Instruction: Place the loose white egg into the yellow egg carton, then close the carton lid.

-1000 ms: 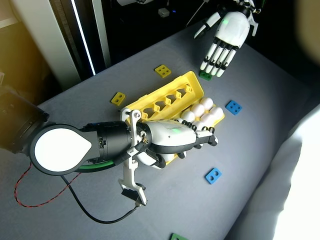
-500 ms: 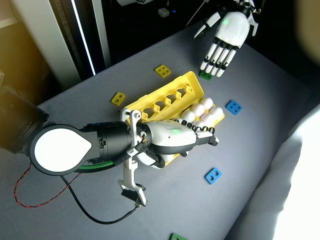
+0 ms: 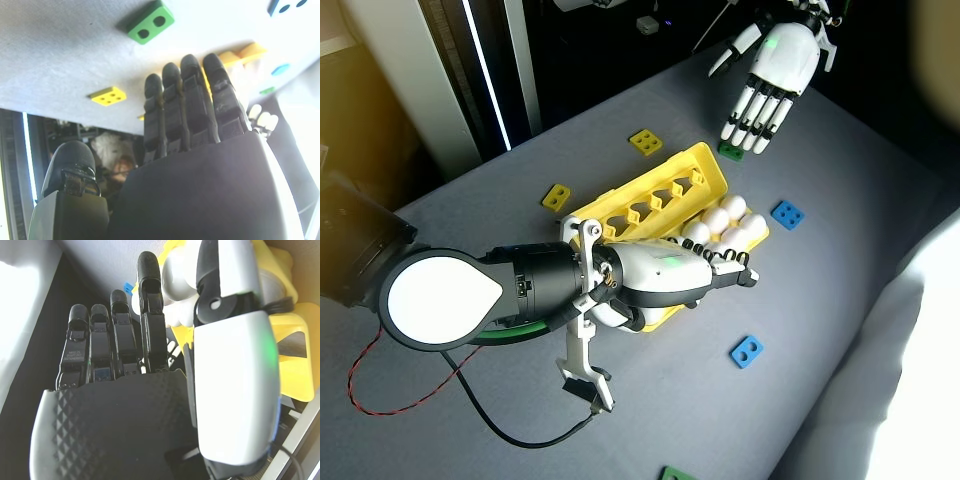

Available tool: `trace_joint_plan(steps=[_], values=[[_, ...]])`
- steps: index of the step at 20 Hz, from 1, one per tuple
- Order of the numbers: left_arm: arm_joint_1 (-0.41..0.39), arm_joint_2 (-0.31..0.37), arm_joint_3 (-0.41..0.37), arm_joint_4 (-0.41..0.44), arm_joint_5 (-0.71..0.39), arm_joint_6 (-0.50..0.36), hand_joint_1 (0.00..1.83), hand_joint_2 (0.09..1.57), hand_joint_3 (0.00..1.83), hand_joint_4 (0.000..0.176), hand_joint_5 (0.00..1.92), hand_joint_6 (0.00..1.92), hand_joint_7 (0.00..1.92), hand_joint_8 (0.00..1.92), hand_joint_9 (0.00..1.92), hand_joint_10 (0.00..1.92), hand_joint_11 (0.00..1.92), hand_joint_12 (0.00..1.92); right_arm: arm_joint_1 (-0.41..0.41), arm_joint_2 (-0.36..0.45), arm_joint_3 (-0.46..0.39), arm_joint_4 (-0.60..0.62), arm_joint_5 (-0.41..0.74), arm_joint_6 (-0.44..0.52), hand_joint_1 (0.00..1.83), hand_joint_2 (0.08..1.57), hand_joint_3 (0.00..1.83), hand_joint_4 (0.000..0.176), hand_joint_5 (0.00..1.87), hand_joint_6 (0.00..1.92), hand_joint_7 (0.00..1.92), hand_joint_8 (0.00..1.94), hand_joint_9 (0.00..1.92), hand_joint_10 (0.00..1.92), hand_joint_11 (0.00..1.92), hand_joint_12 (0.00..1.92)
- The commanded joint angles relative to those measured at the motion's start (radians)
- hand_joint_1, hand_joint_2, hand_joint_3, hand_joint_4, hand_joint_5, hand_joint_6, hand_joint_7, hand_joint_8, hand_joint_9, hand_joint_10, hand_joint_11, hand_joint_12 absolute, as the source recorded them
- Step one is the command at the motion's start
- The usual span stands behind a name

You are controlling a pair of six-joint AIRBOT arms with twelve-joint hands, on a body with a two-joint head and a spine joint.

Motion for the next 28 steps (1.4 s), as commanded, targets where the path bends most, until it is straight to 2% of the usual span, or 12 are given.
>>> trace_joint_plan(steps=[1,2,10,12,14,15,18,21,23,24,26,28], values=[[-0.001,0.019,0.010,-0.057,-0.046,-0.002,0.00,1.19,0.00,0.000,0.36,0.00,0.36,0.00,0.30,0.00,0.00,0.49,0.015,0.010,-0.002,0.058,0.059,-0.006,0.90,0.93,0.00,0.031,0.78,0.00,0.25,0.00,0.05,0.00,0.00,0.26],[-0.001,0.019,0.010,-0.057,-0.046,-0.001,0.00,1.19,0.00,0.000,0.36,0.00,0.36,0.00,0.29,0.00,0.00,0.47,0.016,0.010,-0.002,0.058,0.059,-0.006,0.88,0.93,0.00,0.045,0.77,0.00,0.23,0.00,0.04,0.00,0.00,0.26],[-0.001,0.018,0.022,-0.067,-0.059,-0.007,0.00,1.19,0.00,0.000,0.35,0.00,0.36,0.00,0.29,0.00,0.00,0.46,0.037,0.027,-0.001,0.091,0.045,-0.006,0.86,0.91,0.00,0.066,0.69,0.00,0.26,0.01,0.09,0.01,0.00,0.29],[-0.001,0.016,0.019,-0.067,-0.067,-0.019,0.00,1.19,0.00,0.000,0.36,0.00,0.36,0.00,0.29,0.00,0.00,0.46,0.045,0.033,-0.001,0.093,0.042,-0.006,0.80,0.91,0.00,0.092,0.59,0.00,0.21,0.00,0.05,0.00,0.00,0.26],[-0.002,0.015,0.014,-0.067,-0.080,-0.028,0.00,1.19,0.00,0.000,0.35,0.00,0.35,0.00,0.28,0.00,0.00,0.43,0.052,0.039,-0.002,0.101,0.036,-0.002,0.77,0.92,0.00,0.100,0.52,0.00,0.18,0.00,0.04,0.00,0.00,0.26],[-0.005,0.014,0.009,-0.067,-0.085,-0.033,0.00,1.19,0.00,0.000,0.35,0.00,0.35,0.00,0.28,0.00,0.00,0.44,0.057,0.043,-0.002,0.101,0.033,0.015,0.80,0.91,0.00,0.086,0.50,0.00,0.18,0.00,0.05,0.01,0.00,0.25],[-0.008,0.013,-0.006,-0.067,-0.098,-0.050,0.00,1.19,0.00,0.000,0.36,0.00,0.36,0.00,0.29,0.00,0.00,0.47,0.078,0.062,-0.003,0.101,0.018,0.117,0.77,0.94,0.00,0.080,0.38,0.00,0.13,0.00,0.02,0.00,0.00,0.13],[-0.008,0.007,-0.021,-0.067,-0.104,-0.064,0.00,1.19,0.00,0.000,0.34,0.00,0.35,0.00,0.29,0.00,0.00,0.46,0.106,0.114,-0.045,0.101,-0.004,0.225,0.78,0.92,0.00,0.070,0.35,0.00,0.11,0.00,0.03,0.00,0.00,0.17],[-0.008,0.006,-0.035,-0.067,-0.108,-0.073,0.00,1.18,0.00,0.000,0.34,0.00,0.35,0.00,0.29,0.00,0.00,0.46,0.134,0.151,-0.086,0.050,-0.025,0.372,0.79,0.91,0.00,0.054,0.33,0.00,0.12,0.00,0.05,0.01,0.00,0.22],[-0.008,0.007,-0.040,-0.067,-0.108,-0.073,0.00,1.19,0.00,0.000,0.34,0.00,0.35,0.00,0.28,0.00,0.00,0.46,0.140,0.168,-0.110,0.050,-0.039,0.392,0.82,0.88,0.00,0.028,0.33,0.00,0.13,0.00,0.07,0.01,0.00,0.25],[-0.004,0.002,-0.045,-0.067,-0.107,-0.073,0.00,1.18,0.00,0.000,0.33,0.00,0.34,0.00,0.27,0.00,0.00,0.44,0.150,0.210,-0.165,0.050,-0.069,0.458,0.84,0.88,0.00,0.000,0.30,0.00,0.11,0.00,0.06,0.00,0.00,0.24],[0.000,-0.001,-0.051,-0.067,-0.101,-0.073,0.00,1.19,0.00,0.000,0.34,0.00,0.35,0.00,0.28,0.00,0.00,0.46,0.156,0.246,-0.211,0.049,-0.089,0.506,0.87,0.87,0.00,0.000,0.29,0.00,0.13,0.00,0.07,0.00,0.00,0.27]])
